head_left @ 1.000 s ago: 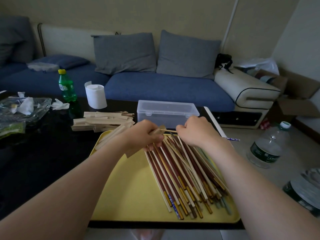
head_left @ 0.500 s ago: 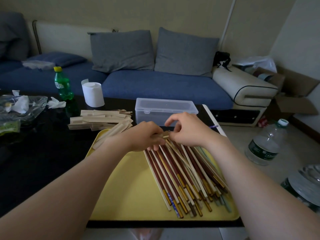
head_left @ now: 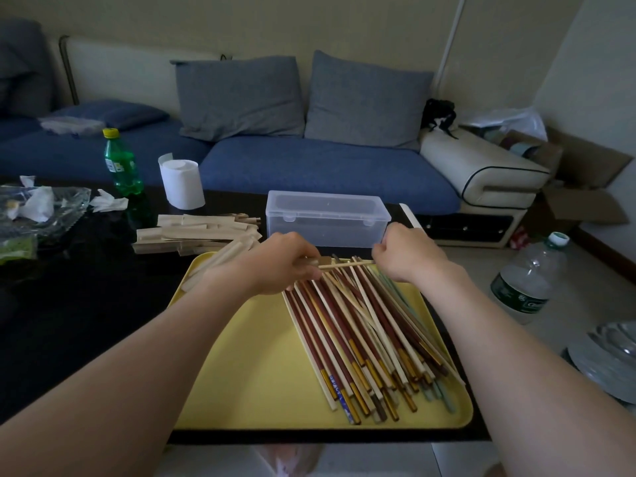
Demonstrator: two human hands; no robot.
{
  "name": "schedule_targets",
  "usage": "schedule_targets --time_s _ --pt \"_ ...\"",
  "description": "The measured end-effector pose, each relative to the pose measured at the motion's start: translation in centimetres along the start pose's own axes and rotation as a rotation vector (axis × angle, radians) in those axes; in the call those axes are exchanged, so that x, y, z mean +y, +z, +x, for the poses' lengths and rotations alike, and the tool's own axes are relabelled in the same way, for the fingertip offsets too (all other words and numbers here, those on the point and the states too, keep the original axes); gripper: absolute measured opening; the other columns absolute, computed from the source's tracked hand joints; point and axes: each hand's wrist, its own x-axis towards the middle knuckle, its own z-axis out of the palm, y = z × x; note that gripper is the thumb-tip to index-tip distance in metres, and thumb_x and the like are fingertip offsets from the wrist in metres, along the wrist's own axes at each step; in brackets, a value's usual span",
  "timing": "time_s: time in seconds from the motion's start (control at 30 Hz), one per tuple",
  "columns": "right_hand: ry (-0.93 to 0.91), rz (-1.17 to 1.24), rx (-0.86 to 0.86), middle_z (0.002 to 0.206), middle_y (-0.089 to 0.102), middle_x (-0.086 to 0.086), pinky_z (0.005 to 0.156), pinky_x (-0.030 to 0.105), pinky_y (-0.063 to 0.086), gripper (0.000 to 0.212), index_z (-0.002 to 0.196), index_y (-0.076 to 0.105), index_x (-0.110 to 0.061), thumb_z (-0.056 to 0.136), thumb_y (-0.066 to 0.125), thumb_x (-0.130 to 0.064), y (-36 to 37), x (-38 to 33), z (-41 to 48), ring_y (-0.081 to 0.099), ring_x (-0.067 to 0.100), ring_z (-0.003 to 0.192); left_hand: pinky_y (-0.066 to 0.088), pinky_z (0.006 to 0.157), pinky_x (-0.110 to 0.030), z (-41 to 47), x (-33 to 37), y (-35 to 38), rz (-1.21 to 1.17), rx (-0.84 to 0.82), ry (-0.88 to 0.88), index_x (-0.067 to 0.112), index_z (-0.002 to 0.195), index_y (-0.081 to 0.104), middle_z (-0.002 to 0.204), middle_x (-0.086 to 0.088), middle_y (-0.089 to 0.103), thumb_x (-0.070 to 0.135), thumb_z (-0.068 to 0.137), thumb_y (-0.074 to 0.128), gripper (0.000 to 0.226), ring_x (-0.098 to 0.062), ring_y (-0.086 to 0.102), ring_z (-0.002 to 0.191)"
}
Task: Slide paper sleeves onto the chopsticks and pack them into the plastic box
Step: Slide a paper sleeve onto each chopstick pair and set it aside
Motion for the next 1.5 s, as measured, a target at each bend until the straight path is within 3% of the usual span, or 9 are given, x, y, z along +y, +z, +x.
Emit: schedule_targets --time_s 0.17,0.3,0.47,0.57,0.67,0.83,0.93,1.2,1.5 --pt "-0.041 0.036 -0.132 0.082 0.057 0.006 0.055 0.03 0.036 0.033 0.079 0.048 -0.017 0.109 0.051 -0.03 -0.4 -1.8 -1.2 0.053 0.02 0.066 0.05 0.076 -0.016 0.0 0.6 -0.1 -0.05 0.091 0.043 0.032 0.125 0.069 0.1 0.015 0.068 0.035 0.097 0.072 0.028 -0.002 0.066 0.09" --pt "-0.017 0.132 -0.257 0.078 0.049 0.004 0.05 0.027 0.033 0.019 0.088 0.047 -0.019 0.108 0.047 -0.017 -1.0 -2.8 -1.9 0.042 0.016 0.057 0.046 0.105 -0.039 0.1 0.1 0.4 0.054 0.333 0.002 0.035 0.135 0.054 0.119 0.014 0.061 0.052 0.087 0.077 0.056 -0.011 0.055 0.118" --pt "0.069 0.324 -0.236 0.077 0.046 0.005 0.049 0.028 0.032 0.013 0.103 0.054 -0.014 0.106 0.041 -0.012 -1.7 -2.8 -2.3 0.042 0.017 0.058 0.053 0.063 -0.032 0.0 0.4 0.1 -0.019 0.72 -0.09 0.022 0.082 0.059 0.075 0.007 0.062 0.062 0.097 0.058 0.043 -0.014 0.061 0.072" --pt "0.186 0.534 -0.264 0.068 0.044 0.002 0.048 0.025 0.031 0.02 0.108 0.06 -0.013 0.106 0.042 -0.022 -1.6 -3.2 -2.4 0.04 0.016 0.052 0.063 0.058 -0.035 -0.2 0.7 0.3 -0.222 0.509 -0.332 0.013 0.081 0.067 0.066 -0.001 0.069 0.061 0.106 0.038 0.062 -0.019 0.069 0.057" --pt "0.248 0.631 -0.415 0.058 0.04 -0.003 0.047 0.023 0.03 0.024 0.09 0.058 -0.018 0.108 0.044 -0.023 -1.5 -4.2 -2.8 0.035 0.012 0.047 0.064 0.057 -0.034 -0.3 0.5 0.2 -0.553 0.261 -0.483 0.007 0.115 0.063 0.087 -0.011 0.077 0.059 0.109 0.03 0.062 -0.022 0.077 0.07" --pt "0.036 0.579 -0.639 0.068 0.061 0.005 0.058 0.029 0.054 0.03 0.102 0.064 -0.01 0.114 0.041 -0.025 -1.5 -5.3 -4.3 0.063 0.018 0.062 0.064 0.059 -0.037 -0.5 1.3 -0.9 -1.228 0.263 -0.503 0.01 0.147 0.039 0.11 -0.022 0.072 0.031 0.112 0.045 0.041 -0.031 0.08 0.081" --pt "-0.108 0.452 -0.626 0.09 0.08 0.013 0.07 0.03 0.06 0.036 0.114 0.073 -0.006 0.116 0.043 -0.025 -1.2 -5.7 -4.8 0.076 0.021 0.081 0.063 0.056 -0.036 -0.6 1.2 -0.7 -1.044 0.216 -0.546 0.008 0.138 0.045 0.108 -0.02 0.07 0.027 0.11 0.051 0.034 -0.028 0.08 0.076" --pt "-0.191 0.009 -0.606 0.091 0.083 0.01 0.07 0.029 0.067 0.007 0.105 0.075 -0.005 0.099 0.071 -0.007 1.5 -8.3 -5.7 0.076 0.015 0.069 0.067 0.071 -0.048 -0.7 -1.2 -0.2 -0.616 0.027 -0.601 0.0 0.115 0.056 0.095 -0.023 0.074 0.006 0.1 0.063 0.017 -0.031 0.079 0.07" --pt "-0.132 -0.143 -0.402 0.105 0.049 0.01 0.095 0.043 0.064 0.063 0.147 0.051 -0.011 0.09 0.078 0.001 3.0 -10.6 -7.0 0.072 0.031 0.106 0.067 0.066 -0.046 -0.8 -1.8 0.8 -0.481 -0.104 -0.606 0.003 0.122 0.051 0.109 -0.024 0.069 -0.002 0.102 0.053 0.021 -0.034 0.077 0.086"
